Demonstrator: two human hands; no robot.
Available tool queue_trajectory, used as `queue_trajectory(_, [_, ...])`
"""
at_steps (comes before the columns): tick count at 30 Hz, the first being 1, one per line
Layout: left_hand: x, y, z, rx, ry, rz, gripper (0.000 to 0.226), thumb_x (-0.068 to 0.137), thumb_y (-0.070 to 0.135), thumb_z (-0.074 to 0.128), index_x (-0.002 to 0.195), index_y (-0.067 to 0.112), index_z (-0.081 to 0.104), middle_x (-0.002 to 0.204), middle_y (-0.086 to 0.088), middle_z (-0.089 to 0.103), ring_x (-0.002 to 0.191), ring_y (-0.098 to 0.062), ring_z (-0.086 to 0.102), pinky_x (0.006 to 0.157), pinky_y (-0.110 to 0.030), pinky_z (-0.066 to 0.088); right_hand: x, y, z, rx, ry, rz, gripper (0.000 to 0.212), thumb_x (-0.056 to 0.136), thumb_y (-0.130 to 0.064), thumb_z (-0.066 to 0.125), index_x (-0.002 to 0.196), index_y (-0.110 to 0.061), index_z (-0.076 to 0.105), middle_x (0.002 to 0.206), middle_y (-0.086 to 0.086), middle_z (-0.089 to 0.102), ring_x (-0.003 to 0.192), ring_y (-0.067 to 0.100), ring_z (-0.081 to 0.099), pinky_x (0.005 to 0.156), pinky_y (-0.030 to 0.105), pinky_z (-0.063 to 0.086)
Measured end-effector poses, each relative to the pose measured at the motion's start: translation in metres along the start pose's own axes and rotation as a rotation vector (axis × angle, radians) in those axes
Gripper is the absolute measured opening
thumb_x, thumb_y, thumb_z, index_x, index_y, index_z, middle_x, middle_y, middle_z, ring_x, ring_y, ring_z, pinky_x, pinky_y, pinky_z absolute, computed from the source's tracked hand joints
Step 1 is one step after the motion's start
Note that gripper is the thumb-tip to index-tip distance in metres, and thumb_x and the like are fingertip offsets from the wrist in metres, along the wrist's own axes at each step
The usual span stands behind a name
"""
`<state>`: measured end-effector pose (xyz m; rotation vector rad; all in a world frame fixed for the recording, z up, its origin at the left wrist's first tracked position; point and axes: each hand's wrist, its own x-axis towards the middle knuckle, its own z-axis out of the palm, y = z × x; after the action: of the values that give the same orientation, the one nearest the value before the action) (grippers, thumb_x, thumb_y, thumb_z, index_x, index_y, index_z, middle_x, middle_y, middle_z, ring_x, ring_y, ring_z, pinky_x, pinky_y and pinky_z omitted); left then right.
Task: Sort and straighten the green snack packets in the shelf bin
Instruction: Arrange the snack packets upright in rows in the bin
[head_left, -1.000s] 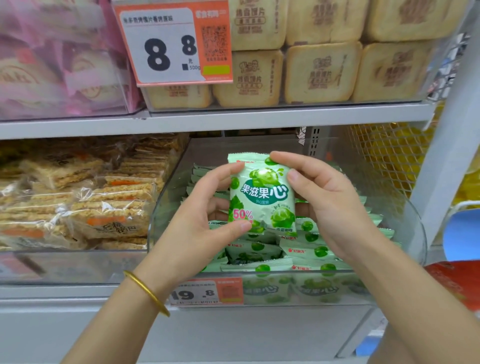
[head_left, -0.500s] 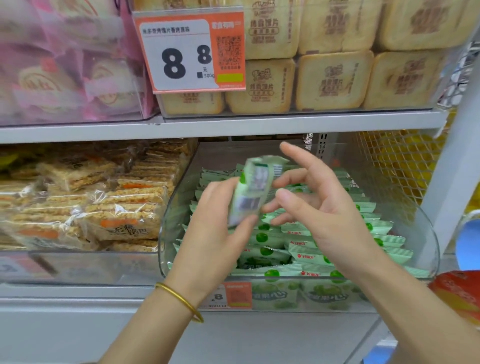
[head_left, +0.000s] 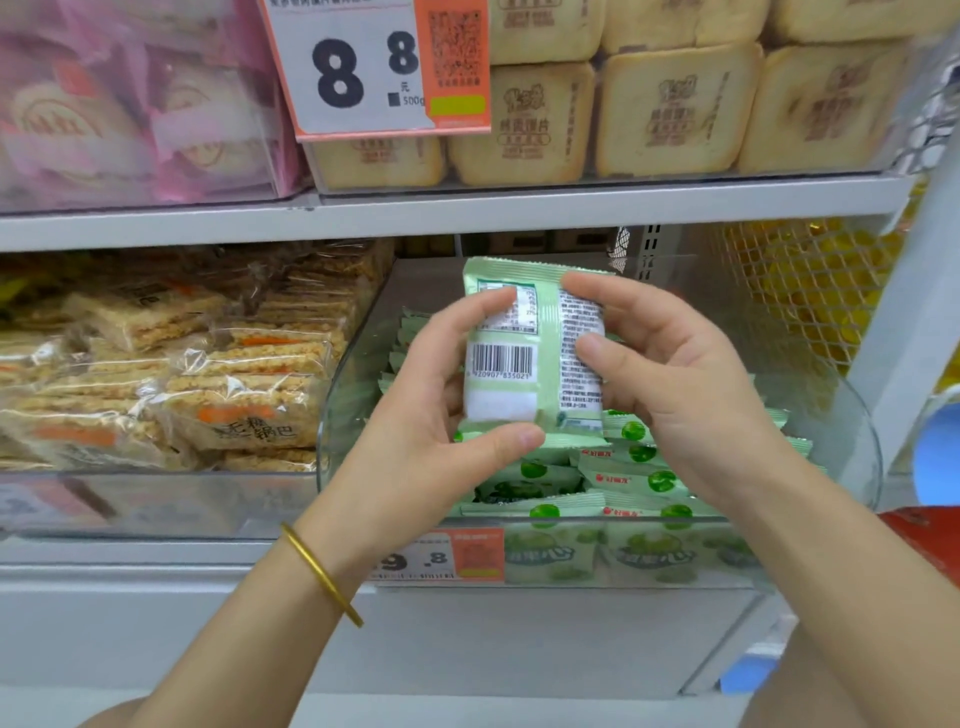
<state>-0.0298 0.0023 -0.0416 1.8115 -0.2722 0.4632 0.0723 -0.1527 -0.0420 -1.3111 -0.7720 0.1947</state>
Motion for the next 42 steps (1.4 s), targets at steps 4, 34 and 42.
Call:
queue_trajectory(4, [0.0, 0.001, -0.001, -0.008, -0.003, -0.009, 0.072, 0.074, 0.004, 0.069, 0.128, 0.042, 0.04, 0.136, 0.004, 0.048, 0.112, -0.01, 0.059, 0.085, -0.023, 0.051, 0.0, 0.002, -0.001, -0.012, 0.003, 0.002, 0.035, 0.08, -0.017, 0.062, 0.112, -0.03, 0.066, 0.117, 0.001, 0.066, 0.092, 0.022, 0.063, 0.074, 0.047, 0.051])
queue_trajectory(34, [0.007, -0.008, -0.01, 0.133, 0.385, -0.359, 0.023, 0.101, 0.026, 0.035, 0.1, 0.026, 0.058, 0.099, 0.0, 0.064, 0.06, -0.01, 0.062, 0.042, -0.023, 0.042, 0.0, -0.004, -0.002, -0.091, 0.103, 0.011, 0.01, 0.085, -0.011, 0.063, 0.085, -0.021, 0.06, 0.079, -0.004, 0.069, 0.076, 0.011, 0.064, 0.072, 0.031, 0.053])
queue_trajectory(42, [0.006, -0.012, -0.015, 0.172, 0.436, -0.338, 0.022, 0.098, 0.016, 0.042, 0.095, 0.029, 0.059, 0.101, 0.005, 0.063, 0.069, -0.001, 0.062, 0.052, -0.018, 0.048, -0.004, 0.0, 0.002, -0.241, 0.012, 0.042, 0.009, 0.088, -0.008, 0.061, 0.088, -0.017, 0.06, 0.076, -0.002, 0.071, 0.069, 0.009, 0.066, 0.06, 0.024, 0.054])
